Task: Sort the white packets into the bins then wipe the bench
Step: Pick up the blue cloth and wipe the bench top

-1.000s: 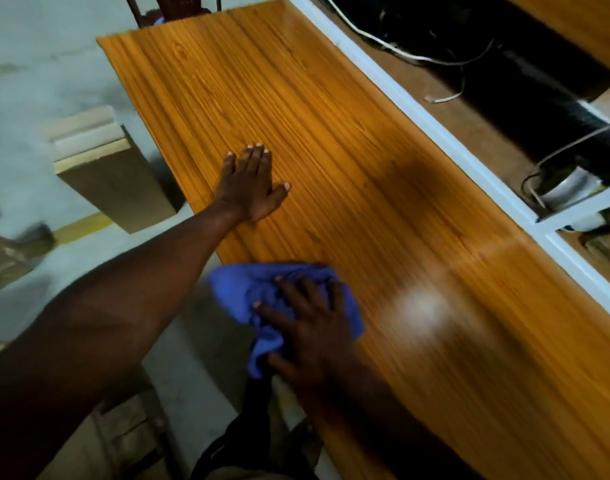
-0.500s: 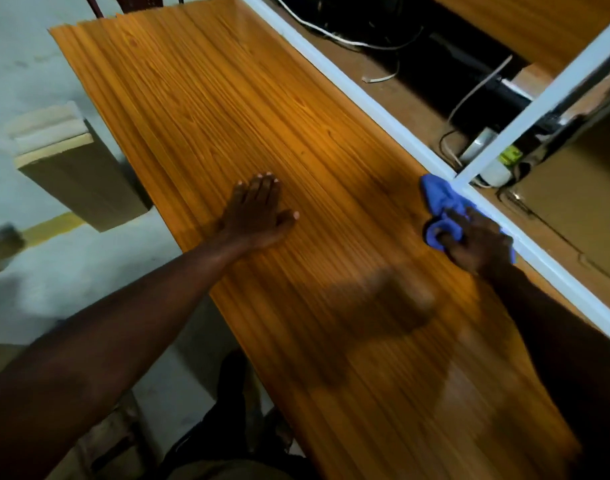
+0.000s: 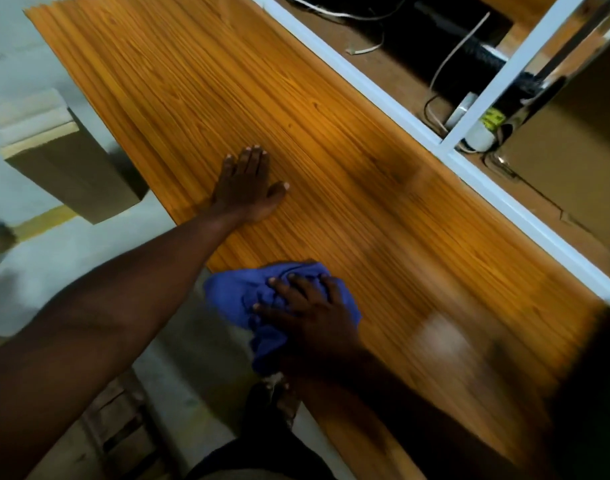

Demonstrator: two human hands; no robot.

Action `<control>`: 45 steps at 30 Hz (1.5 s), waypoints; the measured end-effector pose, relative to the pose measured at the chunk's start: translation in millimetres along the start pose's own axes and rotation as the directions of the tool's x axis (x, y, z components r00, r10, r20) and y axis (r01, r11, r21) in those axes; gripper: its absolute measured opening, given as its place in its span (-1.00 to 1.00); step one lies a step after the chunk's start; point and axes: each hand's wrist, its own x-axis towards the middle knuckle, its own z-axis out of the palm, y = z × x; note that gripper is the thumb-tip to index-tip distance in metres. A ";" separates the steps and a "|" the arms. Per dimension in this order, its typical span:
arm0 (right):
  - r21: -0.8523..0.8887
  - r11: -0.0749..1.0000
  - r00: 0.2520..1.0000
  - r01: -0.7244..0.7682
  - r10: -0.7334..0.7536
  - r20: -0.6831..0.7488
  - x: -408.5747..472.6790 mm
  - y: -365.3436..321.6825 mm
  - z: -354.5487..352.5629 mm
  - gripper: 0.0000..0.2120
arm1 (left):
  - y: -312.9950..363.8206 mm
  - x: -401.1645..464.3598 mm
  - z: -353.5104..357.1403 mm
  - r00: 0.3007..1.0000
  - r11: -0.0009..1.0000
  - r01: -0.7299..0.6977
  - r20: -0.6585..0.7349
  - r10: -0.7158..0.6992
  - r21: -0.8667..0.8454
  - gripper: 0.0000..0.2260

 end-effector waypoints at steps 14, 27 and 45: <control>0.111 0.517 0.524 -0.848 0.851 0.034 -90.0 278.1 -43.2 -0.19 | 3.8 -3.5 -4.2 0.998 0.999 0.030 0.062 -0.032 0.024 -0.23; 0.136 0.981 0.986 -0.137 0.148 -0.073 -112.4 -9.0 7.7 -0.28 | 104.2 -101.9 12.3 0.994 0.994 0.107 0.034 -0.106 -0.023 -0.25; 0.216 0.477 0.462 -0.852 0.879 -0.119 -116.2 223.0 -16.3 -0.31 | 97.0 -97.9 33.5 0.985 0.997 0.075 -0.155 -0.072 0.012 -0.20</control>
